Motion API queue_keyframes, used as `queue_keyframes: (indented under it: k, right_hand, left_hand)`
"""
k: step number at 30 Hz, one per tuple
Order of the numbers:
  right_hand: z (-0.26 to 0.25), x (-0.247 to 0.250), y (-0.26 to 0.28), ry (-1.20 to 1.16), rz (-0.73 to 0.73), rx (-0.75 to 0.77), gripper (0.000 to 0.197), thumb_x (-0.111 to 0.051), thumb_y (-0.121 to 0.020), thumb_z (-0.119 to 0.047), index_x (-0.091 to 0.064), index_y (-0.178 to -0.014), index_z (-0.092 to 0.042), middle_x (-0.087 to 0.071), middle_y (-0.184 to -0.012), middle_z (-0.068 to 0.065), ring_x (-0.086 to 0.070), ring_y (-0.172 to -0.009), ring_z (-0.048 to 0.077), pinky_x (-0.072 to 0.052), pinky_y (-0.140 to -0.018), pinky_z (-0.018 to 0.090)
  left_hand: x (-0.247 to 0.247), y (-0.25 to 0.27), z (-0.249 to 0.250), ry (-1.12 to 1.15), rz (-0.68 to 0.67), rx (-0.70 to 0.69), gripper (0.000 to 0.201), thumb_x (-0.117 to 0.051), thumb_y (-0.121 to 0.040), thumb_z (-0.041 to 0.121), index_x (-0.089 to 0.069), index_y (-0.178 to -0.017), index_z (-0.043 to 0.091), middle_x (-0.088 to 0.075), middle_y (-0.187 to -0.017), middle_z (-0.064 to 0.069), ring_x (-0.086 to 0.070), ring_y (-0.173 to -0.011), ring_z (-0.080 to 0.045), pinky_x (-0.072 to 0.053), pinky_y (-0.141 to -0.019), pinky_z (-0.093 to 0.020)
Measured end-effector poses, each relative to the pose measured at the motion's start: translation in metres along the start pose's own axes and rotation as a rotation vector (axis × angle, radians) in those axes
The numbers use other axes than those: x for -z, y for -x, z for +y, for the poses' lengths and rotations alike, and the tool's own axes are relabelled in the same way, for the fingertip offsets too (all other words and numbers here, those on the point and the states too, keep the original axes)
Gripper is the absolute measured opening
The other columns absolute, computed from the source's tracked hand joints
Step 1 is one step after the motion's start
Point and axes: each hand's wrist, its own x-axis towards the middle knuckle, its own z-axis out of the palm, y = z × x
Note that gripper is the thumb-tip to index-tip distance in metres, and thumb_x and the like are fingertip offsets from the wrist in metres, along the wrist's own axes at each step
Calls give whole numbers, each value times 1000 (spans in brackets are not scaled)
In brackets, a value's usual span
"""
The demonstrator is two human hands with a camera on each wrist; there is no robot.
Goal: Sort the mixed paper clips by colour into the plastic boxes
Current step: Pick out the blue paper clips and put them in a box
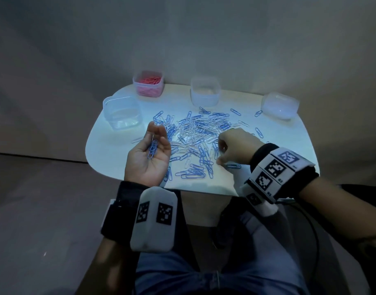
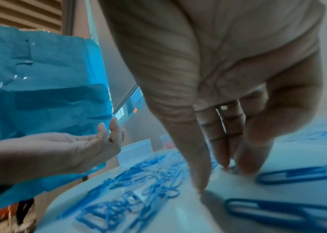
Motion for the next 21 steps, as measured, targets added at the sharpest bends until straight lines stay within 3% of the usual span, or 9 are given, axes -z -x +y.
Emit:
queue_keyframes:
  k: [3, 7, 9, 12, 15, 19, 21]
  right_hand:
    - [-2, -3, 4, -108, 78, -1, 12, -62, -81, -15, -61, -91, -9, -60, -92, 4, -59, -94, 27, -46, -76, 33]
    - [-15, -15, 17, -86, 50, 54, 41, -71, -77, -37, -51, -102, -13, -50, -95, 2, -51, -93, 24, -38, -71, 29]
    - [-17, -21, 17, -68, 45, 64, 46, -72, -75, -39, -51, -105, -11, -54, -100, 6, -53, -97, 26, -38, -72, 30]
    - [-16, -21, 9, -111, 80, 65, 26, -72, -76, -27, -55, -89, -12, -62, -98, 9, -58, -94, 28, -41, -70, 29]
    - [-15, -19, 5, -120, 117, 55, 9, -64, -82, -14, -62, -88, -9, -66, -96, 10, -60, -92, 28, -42, -69, 28]
    - [-16, -17, 5, -165, 106, 50, 24, -63, -84, -29, -63, -93, -6, -65, -94, 9, -60, -90, 27, -45, -73, 31]
    - [-18, -17, 7, -154, 94, 49, 32, -68, -79, -39, -59, -87, -9, -62, -92, 6, -58, -90, 25, -42, -70, 30]
  left_hand:
    - [1, 2, -6, -10, 11, 7, 28, -32, -97, 9, -60, -90, 8, -67, -67, -3, -69, -61, -13, -51, -53, -14]
    - [3, 5, -6, -4, 14, -5, 27, -33, -97, 9, -59, -90, 9, -68, -68, -3, -69, -63, -14, -51, -53, -15]
    - [2, 6, -6, 1, 24, -19, 27, -34, -97, 9, -59, -89, 8, -68, -67, -3, -70, -63, -15, -52, -53, -15]
    - [2, 7, -4, 0, 26, -31, 27, -34, -97, 9, -60, -88, 8, -68, -68, -3, -70, -62, -15, -51, -52, -15]
    - [2, 7, -5, 0, 28, -21, 28, -33, -97, 8, -60, -89, 8, -68, -68, -4, -70, -62, -15, -51, -52, -15]
    - [5, 6, -6, 0, 37, -19, 28, -33, -97, 8, -60, -90, 9, -67, -70, -3, -70, -63, -15, -51, -52, -15]
    - [5, 6, -6, 1, 45, -24, 27, -33, -97, 8, -60, -90, 8, -67, -70, -3, -70, -62, -15, -51, -51, -15]
